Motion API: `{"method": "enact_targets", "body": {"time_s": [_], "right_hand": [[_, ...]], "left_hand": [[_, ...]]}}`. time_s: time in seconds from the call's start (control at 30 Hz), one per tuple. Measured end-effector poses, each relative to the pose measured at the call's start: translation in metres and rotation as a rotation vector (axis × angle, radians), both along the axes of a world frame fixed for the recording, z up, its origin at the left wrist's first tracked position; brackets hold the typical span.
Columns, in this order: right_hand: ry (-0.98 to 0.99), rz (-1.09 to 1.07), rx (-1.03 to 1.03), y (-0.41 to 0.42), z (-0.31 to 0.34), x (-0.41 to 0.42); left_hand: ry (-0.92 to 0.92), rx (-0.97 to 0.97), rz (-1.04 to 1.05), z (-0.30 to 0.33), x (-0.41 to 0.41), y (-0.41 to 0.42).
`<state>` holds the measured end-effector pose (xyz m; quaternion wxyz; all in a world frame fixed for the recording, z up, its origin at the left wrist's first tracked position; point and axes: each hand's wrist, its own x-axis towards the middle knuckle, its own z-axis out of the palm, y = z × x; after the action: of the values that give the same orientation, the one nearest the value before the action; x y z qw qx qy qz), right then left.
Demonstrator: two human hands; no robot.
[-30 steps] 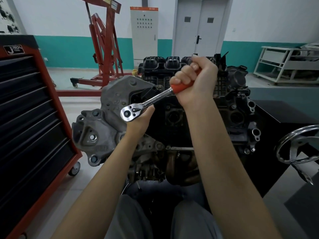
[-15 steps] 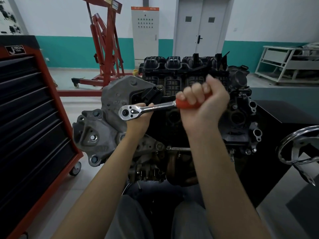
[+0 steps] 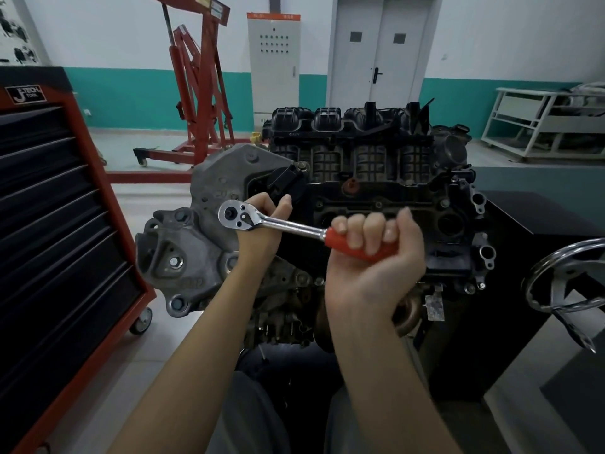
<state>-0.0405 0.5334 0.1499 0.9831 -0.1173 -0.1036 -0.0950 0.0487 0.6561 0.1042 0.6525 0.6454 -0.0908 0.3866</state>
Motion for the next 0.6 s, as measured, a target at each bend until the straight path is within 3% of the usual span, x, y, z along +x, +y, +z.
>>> {"method": "enact_targets", "body": {"time_s": [0.13, 0.33, 0.4, 0.5, 0.6], "right_hand": [[-0.03, 0.007, -0.031, -0.004, 0.003, 0.005], [-0.061, 0.166, -0.338, -0.013, 0.064, 0.057], [-0.046, 0.237, -0.406, -0.01, 0.078, 0.067], [-0.029, 0.225, -0.367, -0.009, 0.073, 0.064], [-0.029, 0.085, -0.2, -0.01, 0.038, 0.038]], "left_hand": [[0.01, 0.013, 0.001, -0.002, 0.002, 0.002], [0.125, -0.072, -0.009, -0.007, 0.008, 0.003], [0.137, -0.017, -0.002, -0.009, 0.007, 0.003], [0.126, -0.009, 0.024, -0.008, 0.007, 0.004], [0.038, 0.005, -0.007, -0.007, 0.007, 0.005]]}}
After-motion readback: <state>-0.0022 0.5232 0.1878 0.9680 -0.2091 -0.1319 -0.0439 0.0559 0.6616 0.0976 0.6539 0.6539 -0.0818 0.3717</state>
